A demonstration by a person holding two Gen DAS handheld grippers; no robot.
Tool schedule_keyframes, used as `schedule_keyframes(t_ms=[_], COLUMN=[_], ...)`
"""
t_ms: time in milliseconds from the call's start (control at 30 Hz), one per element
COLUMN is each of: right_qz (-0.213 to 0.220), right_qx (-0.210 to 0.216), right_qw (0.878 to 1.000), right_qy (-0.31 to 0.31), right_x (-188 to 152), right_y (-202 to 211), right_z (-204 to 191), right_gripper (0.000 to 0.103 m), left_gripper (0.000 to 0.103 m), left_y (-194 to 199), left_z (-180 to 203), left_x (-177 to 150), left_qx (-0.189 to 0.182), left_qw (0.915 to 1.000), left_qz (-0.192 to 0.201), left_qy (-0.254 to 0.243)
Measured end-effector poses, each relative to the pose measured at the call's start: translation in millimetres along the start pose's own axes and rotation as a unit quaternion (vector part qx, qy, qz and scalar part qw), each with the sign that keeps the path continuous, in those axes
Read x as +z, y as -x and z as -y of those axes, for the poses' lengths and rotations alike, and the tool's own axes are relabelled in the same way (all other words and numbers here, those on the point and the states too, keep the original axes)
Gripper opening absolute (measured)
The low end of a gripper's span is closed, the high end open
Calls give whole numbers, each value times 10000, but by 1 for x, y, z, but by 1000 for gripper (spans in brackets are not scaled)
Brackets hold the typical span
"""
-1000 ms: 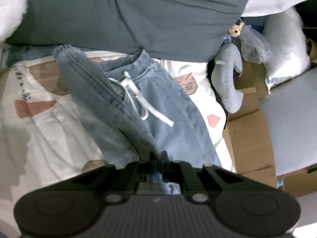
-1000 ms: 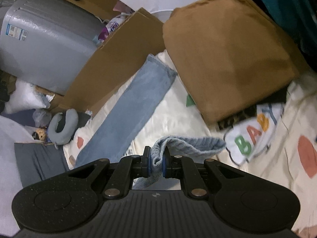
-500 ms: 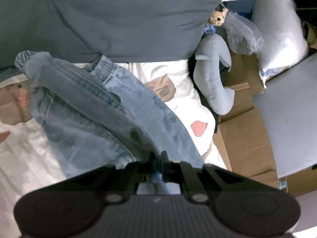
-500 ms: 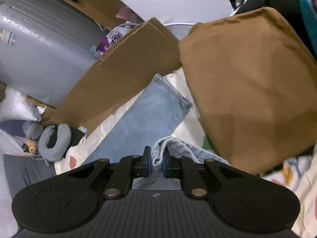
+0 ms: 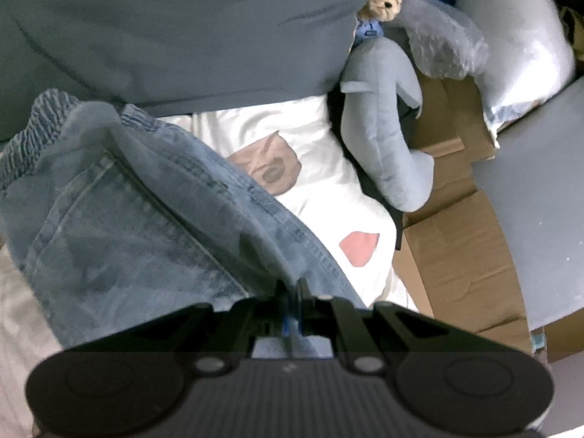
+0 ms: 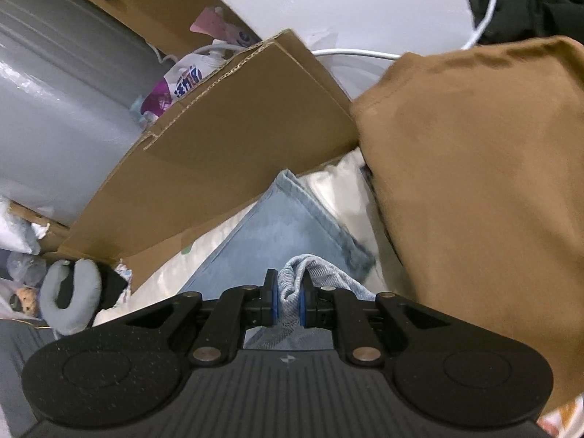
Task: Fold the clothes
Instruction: 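Lift the leg hem with the right gripper toward the waistband while the left gripper holds it, then lay the leg hem over the waistband with the right gripper while the left gripper holds the waistband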
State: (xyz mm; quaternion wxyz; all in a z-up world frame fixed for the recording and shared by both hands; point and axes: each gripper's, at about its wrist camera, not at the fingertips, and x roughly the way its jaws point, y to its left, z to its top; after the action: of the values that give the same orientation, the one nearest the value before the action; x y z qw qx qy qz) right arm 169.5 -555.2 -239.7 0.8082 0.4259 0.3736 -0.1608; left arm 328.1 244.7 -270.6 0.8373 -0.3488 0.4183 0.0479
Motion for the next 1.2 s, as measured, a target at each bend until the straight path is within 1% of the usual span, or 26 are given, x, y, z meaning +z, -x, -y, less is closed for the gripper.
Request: schedule_keyframes(t_ms=[333, 567, 800, 933, 1033, 1100, 1200], right_qz=[-12, 1, 10, 55, 104, 147, 195], right_qx=[-399, -609, -798, -928, -960, -935, -869], right_qw=[9991, 9981, 9968, 9956, 9953, 9954, 9959], right_qy=[119, 129, 79, -74, -111, -143, -133], right_x=[35, 54, 60, 56, 52, 50, 48], right_y=[-67, -112, -157, -179, -188, -191, -193], right_z=[-24, -38, -39, -29, -25, -22, -18], right_gripper=[9, 9, 9, 10, 10, 10, 10], left_gripper=[4, 4, 6, 8, 9, 13, 12], left_y=[-51, -84, -118, -120, -117, -115, -113], left_z=[5, 5, -4, -18, -26, -34, -43], left_x=[9, 16, 18, 22, 26, 29, 35], left_qx=[79, 127, 257, 1, -125, -160, -59], left_qw=[9998, 9998, 9991, 9983, 9973, 9958, 9934], left_qz=[-146, -157, -345, -462, -435, -318, -36], left_qy=[-148, -86, -6, 344, 577, 843, 1143])
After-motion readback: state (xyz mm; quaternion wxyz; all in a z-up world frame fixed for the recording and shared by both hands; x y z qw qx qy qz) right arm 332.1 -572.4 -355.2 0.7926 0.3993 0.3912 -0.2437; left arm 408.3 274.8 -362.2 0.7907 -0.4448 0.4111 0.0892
